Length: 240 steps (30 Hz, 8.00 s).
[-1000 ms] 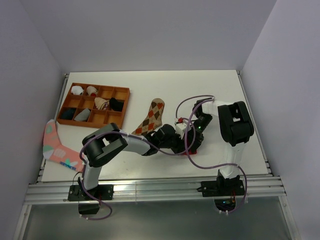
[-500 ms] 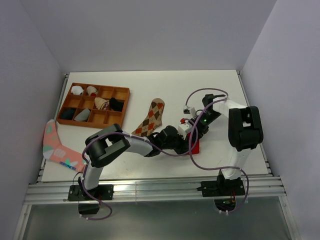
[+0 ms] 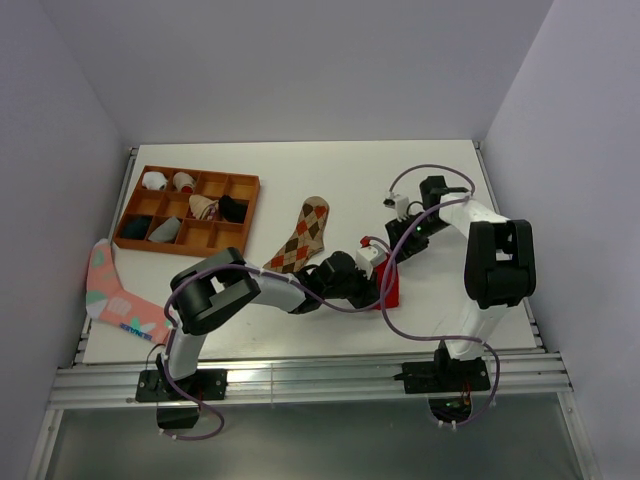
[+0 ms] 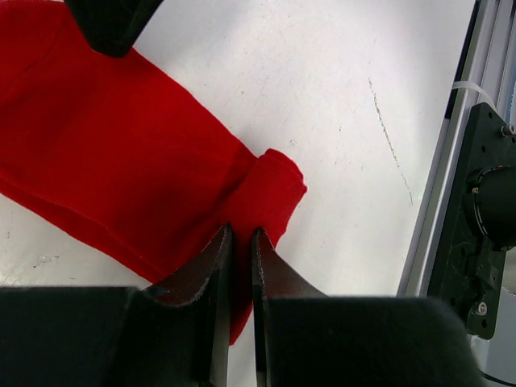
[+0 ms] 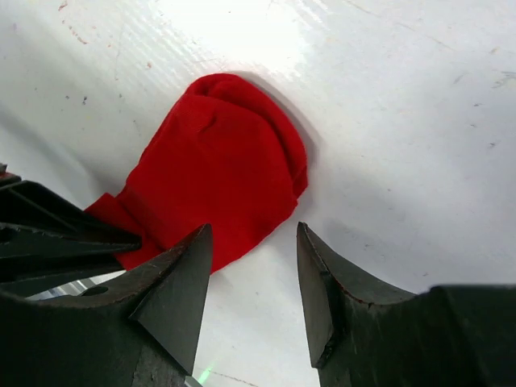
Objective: Roll the socks
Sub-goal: Roll the sock at the center of the board.
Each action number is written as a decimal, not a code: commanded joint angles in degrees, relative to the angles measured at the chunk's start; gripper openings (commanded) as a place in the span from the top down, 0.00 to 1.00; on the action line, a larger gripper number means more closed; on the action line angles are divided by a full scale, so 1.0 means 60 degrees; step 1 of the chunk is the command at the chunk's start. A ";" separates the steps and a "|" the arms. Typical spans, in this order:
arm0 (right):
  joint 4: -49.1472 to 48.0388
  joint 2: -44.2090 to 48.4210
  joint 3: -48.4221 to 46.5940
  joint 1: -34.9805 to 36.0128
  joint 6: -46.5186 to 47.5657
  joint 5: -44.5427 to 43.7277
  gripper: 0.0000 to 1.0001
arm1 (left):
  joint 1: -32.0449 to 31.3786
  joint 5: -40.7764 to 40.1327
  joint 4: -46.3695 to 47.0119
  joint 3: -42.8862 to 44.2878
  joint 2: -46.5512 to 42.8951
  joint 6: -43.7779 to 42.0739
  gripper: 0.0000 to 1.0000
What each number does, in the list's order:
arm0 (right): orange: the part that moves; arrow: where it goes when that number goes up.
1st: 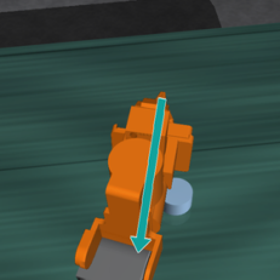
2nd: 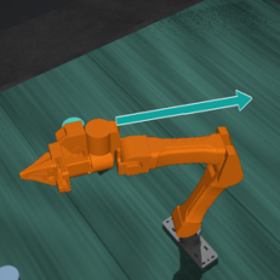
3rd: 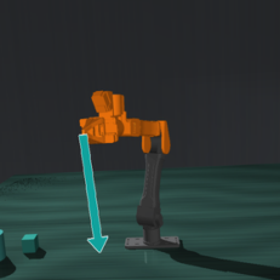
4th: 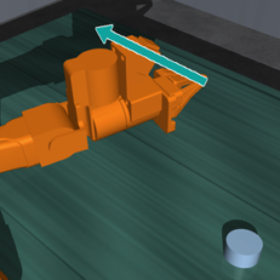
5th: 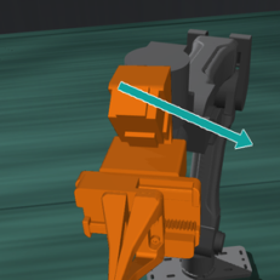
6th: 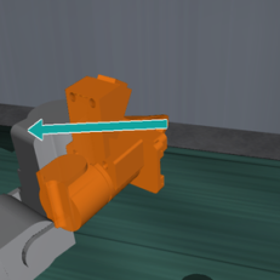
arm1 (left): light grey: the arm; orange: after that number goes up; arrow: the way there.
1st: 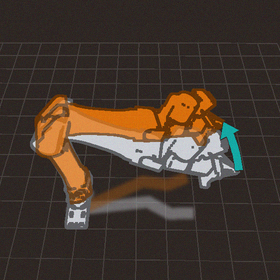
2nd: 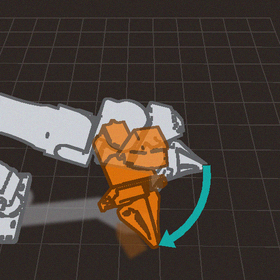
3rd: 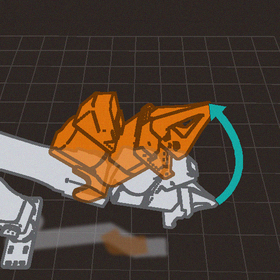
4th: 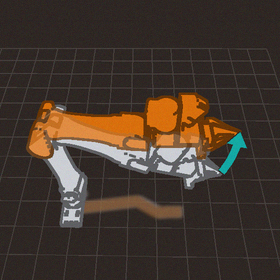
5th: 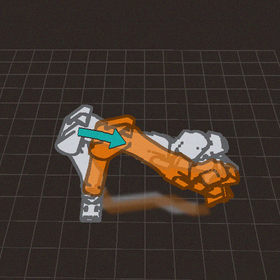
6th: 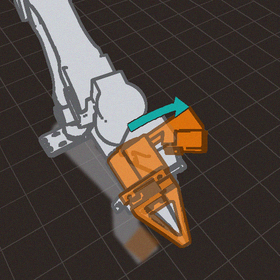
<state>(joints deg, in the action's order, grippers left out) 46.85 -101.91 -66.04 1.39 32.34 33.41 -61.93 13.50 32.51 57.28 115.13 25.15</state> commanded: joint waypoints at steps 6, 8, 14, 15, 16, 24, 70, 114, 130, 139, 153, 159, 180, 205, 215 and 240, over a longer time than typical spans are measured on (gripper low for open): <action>-0.0222 -0.0270 -0.0155 -0.0085 -0.0321 -0.0061 0.45 | -0.0122 -0.0052 -0.0746 -0.0025 0.0499 0.0028 1.00; -0.0206 -0.0490 -0.0258 -0.0070 -0.0336 -0.0089 0.45 | -0.0122 -0.0067 -0.0746 -0.0010 0.0528 0.0042 1.00; -0.0162 -0.0711 -0.0258 0.0032 -0.0336 -0.0119 0.45 | -0.0137 -0.0081 -0.0658 -0.0025 0.0499 0.0101 1.00; -0.0205 -0.0696 -0.0258 0.0061 -0.0423 -0.0191 0.45 | -0.0137 -0.0081 -0.0672 0.0004 0.0513 0.0115 1.00; -0.0249 -0.0696 -0.0243 0.0105 -0.0482 -0.0250 0.45 | -0.0137 -0.0067 -0.0658 0.0005 0.0528 0.0101 1.00; -0.0235 -0.1106 -0.0375 0.0486 -0.0527 -0.0382 0.53 | -0.0137 -0.0081 -0.0775 0.0063 0.0514 0.0072 0.99; -0.0103 -0.1810 -0.2324 0.1351 -0.1332 -0.0880 0.66 | 0.0419 0.3140 -0.3135 0.1866 0.2945 0.2956 1.00; -0.0513 0.3683 0.2596 -0.1447 0.4275 0.0408 0.48 | 0.2075 0.3083 -0.9944 0.5364 0.4541 0.2299 1.00; 0.0001 0.5294 0.4223 0.0734 0.6037 0.0643 0.40 | 0.2104 0.3156 -1.0560 0.5835 0.4805 0.2079 1.00; -0.0513 0.5632 0.4517 0.1818 0.5685 0.0174 0.36 | 0.2104 0.3199 -1.0721 0.5996 0.4879 0.2020 1.00; -0.1524 0.5164 0.5015 0.2757 0.5290 -0.0792 0.36 | 0.2104 0.3244 -1.0751 0.6113 0.4937 0.2034 1.00; -0.1729 0.4929 0.5089 0.2830 0.5085 -0.0954 0.46 | 0.2119 0.3361 -1.0648 0.6084 0.4923 0.2122 1.00; -0.0690 0.3743 0.4474 0.1923 0.5699 -0.0749 0.79 | 0.2573 0.3391 -0.7397 0.3712 0.3575 0.4670 0.87; 0.0410 0.0754 0.2305 0.0487 0.5028 -0.0777 0.83 | 0.2310 0.1443 -0.4306 0.1177 0.1540 0.6751 0.82; -0.0323 0.0257 0.2159 0.0457 0.3825 -0.1627 0.85 | 0.1738 0.0155 -0.3533 0.0680 0.0940 0.7306 0.82; -0.0616 0.0476 0.2042 0.0589 0.3839 -0.2067 0.92 | 0.1459 -0.1472 -0.1464 -0.0699 0.0119 0.6957 0.69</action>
<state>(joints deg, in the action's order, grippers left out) 51.64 -98.59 -55.72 5.85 52.07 35.38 -53.84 10.98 31.48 54.63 116.75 72.73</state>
